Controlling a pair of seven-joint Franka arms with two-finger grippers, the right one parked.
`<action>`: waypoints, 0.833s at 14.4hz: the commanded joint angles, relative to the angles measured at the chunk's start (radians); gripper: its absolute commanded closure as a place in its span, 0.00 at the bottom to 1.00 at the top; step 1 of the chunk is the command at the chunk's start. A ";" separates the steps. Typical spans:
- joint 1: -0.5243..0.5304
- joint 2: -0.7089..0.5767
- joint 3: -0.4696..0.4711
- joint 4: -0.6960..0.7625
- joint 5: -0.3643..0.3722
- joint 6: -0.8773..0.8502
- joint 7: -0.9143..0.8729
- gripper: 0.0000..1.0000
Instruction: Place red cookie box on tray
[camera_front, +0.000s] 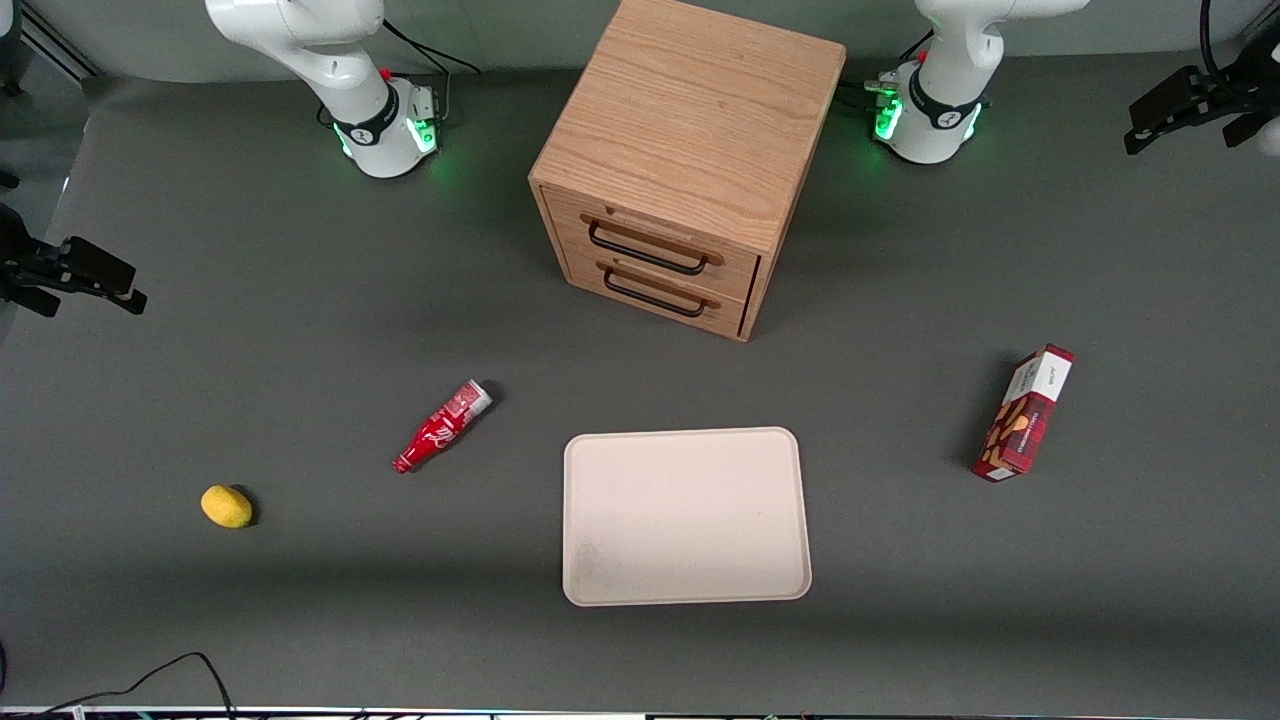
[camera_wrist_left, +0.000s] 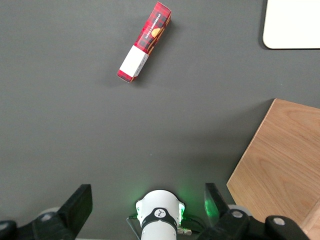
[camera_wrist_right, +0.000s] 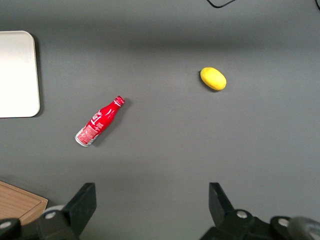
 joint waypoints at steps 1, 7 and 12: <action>-0.003 0.032 0.005 0.066 0.010 0.014 0.041 0.00; 0.002 0.255 0.104 0.188 0.036 0.101 0.516 0.00; 0.006 0.468 0.133 0.114 0.002 0.271 0.769 0.00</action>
